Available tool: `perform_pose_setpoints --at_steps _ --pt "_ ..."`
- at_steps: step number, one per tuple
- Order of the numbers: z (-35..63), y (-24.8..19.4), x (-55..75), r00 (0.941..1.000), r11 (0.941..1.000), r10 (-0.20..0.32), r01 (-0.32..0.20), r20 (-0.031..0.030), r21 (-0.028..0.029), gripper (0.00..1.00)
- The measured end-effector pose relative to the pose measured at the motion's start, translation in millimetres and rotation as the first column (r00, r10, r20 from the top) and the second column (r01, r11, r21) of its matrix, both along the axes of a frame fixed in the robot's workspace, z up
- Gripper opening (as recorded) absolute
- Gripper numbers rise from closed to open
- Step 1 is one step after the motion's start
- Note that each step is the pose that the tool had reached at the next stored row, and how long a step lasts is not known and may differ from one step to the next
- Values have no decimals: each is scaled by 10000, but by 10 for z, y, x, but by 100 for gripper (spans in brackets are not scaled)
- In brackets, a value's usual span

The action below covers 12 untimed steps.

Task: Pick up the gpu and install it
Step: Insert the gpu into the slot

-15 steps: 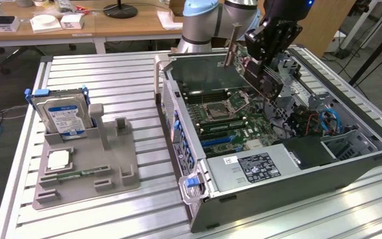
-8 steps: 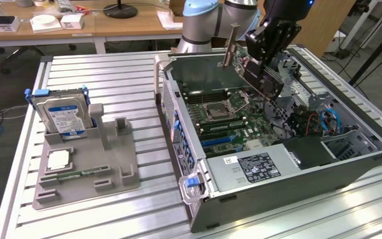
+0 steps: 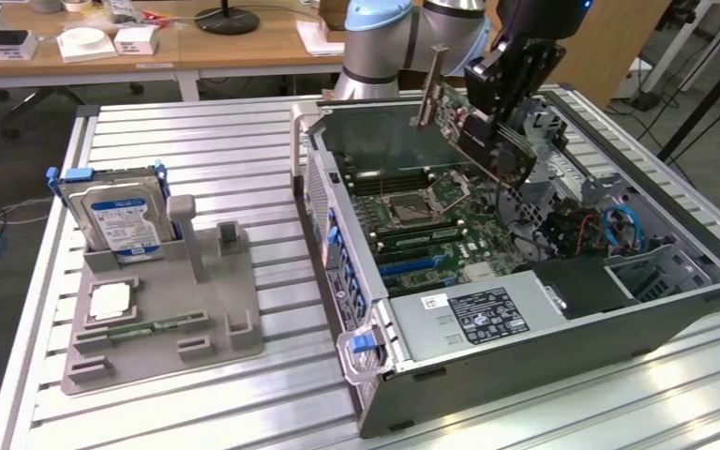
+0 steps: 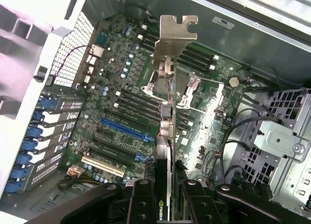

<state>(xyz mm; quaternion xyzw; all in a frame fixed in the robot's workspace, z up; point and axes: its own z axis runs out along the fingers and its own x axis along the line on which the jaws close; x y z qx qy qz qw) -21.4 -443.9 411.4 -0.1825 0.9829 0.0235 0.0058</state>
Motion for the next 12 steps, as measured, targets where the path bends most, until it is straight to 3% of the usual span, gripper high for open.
perform_pose_setpoints --at_steps 12 --pt "0 0 0 9957 9957 927 -927 0 0 26"
